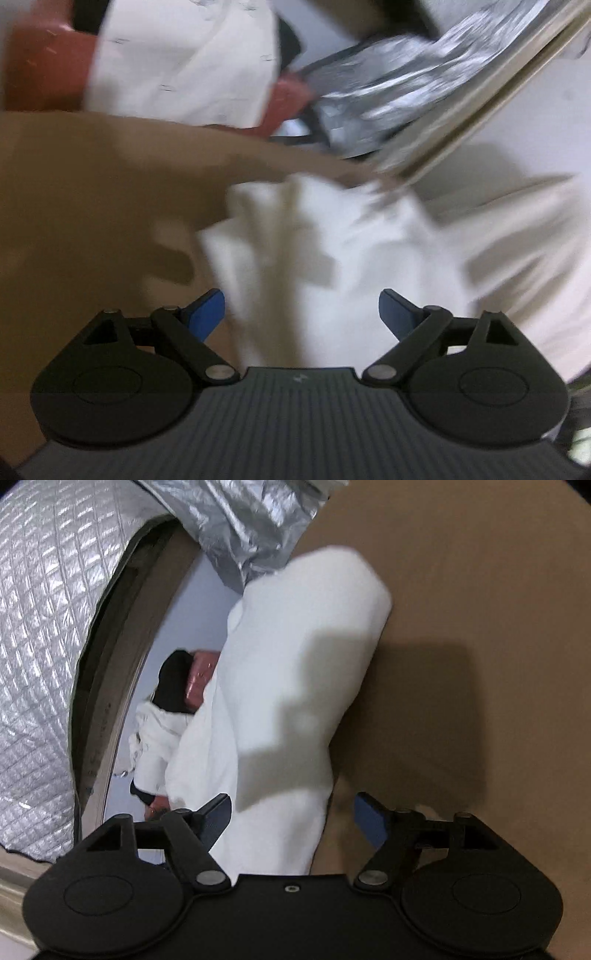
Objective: Fold clothes
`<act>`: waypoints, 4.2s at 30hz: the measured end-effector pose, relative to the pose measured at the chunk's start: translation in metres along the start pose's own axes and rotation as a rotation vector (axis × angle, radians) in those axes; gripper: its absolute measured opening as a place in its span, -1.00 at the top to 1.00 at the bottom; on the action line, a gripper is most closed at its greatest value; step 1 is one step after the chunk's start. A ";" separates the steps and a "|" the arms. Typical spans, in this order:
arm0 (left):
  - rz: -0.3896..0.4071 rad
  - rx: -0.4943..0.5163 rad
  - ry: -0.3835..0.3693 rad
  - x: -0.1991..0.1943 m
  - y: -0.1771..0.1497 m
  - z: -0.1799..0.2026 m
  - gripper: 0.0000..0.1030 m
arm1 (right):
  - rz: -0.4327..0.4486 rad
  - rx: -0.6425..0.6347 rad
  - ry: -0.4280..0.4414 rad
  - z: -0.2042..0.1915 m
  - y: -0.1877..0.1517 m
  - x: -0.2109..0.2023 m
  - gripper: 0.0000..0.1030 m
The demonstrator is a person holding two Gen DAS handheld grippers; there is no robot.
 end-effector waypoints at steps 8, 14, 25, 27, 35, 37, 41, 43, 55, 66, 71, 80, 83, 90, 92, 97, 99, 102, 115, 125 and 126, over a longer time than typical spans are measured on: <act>0.025 0.238 0.220 0.041 -0.015 0.006 -0.83 | 0.069 0.009 0.009 0.015 0.069 0.011 -0.55; 0.068 0.215 0.333 0.033 -0.001 -0.005 -0.98 | 0.156 0.090 0.022 0.028 0.103 0.031 -0.57; -0.002 0.087 -0.032 0.086 0.006 -0.004 0.35 | 0.256 -0.172 -0.001 -0.014 0.113 0.067 -0.05; 0.087 0.221 0.025 0.073 0.016 0.018 0.37 | 0.280 -0.291 0.024 -0.047 0.110 0.052 0.01; 0.158 0.488 0.205 0.055 0.065 0.044 -0.30 | 0.430 -0.321 0.101 -0.064 0.090 0.019 -0.07; 0.096 0.519 0.441 0.072 0.058 0.017 -0.38 | 0.330 -0.288 -0.035 -0.039 0.100 0.049 -0.19; 0.048 0.491 0.477 0.090 0.036 -0.011 -0.39 | 0.290 -0.223 -0.156 -0.022 0.114 0.069 -0.20; 0.055 0.482 0.499 0.090 0.037 -0.011 -0.40 | 0.309 -0.271 -0.175 -0.038 0.116 0.067 -0.20; 0.102 0.605 0.500 0.057 0.043 0.035 -0.11 | 0.657 -0.825 -0.373 -0.148 0.072 -0.004 -0.59; 0.033 0.694 0.567 0.088 0.017 0.029 -0.10 | 0.161 -1.229 -0.422 -0.116 0.055 0.110 -0.27; 0.020 0.665 0.549 0.090 0.019 0.024 -0.13 | 0.216 -1.057 -0.404 -0.099 0.095 0.107 -0.71; 0.057 0.637 0.608 0.058 0.022 0.041 -0.56 | 0.193 -0.828 -0.366 -0.083 0.081 0.092 -0.73; 0.105 0.537 0.583 0.029 0.034 0.054 -0.91 | 0.153 -0.791 -0.386 -0.092 0.073 0.072 -0.79; 0.002 0.532 0.480 -0.010 0.012 0.086 -1.00 | -0.078 -0.901 -0.487 -0.111 0.006 -0.005 -0.80; -0.023 0.567 0.472 -0.017 -0.006 0.095 -1.00 | -0.148 -0.991 -0.517 -0.113 -0.013 -0.030 -0.79; -0.123 0.641 0.399 -0.033 -0.055 0.117 -1.00 | -0.167 -0.834 -0.676 -0.100 -0.037 -0.087 -0.78; -0.141 0.687 0.375 -0.042 -0.069 0.131 -1.00 | -0.150 -0.814 -0.699 -0.112 -0.051 -0.108 -0.78; -0.099 0.767 0.341 -0.070 -0.080 0.157 -1.00 | -0.063 -0.822 -0.678 -0.140 -0.068 -0.130 -0.80; -0.037 0.820 0.363 -0.184 -0.120 0.170 -1.00 | 0.320 -0.733 -0.691 -0.193 -0.125 -0.195 -0.80; -0.017 0.645 0.392 -0.231 -0.158 0.137 -1.00 | 0.341 -0.644 -0.682 -0.189 -0.170 -0.232 -0.80; -0.029 0.650 0.387 -0.230 -0.165 0.135 -1.00 | 0.337 -0.643 -0.674 -0.189 -0.173 -0.233 -0.80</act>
Point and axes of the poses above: each gripper's, at about its wrist camera, not at the fingertips, and x roughly the way its jaws point, z to its right, y to its top, the point moved 7 cm from there along x, roughly the way its jaws point, and after that the axes turned 2 degrees about z, right-handed, at the moved point
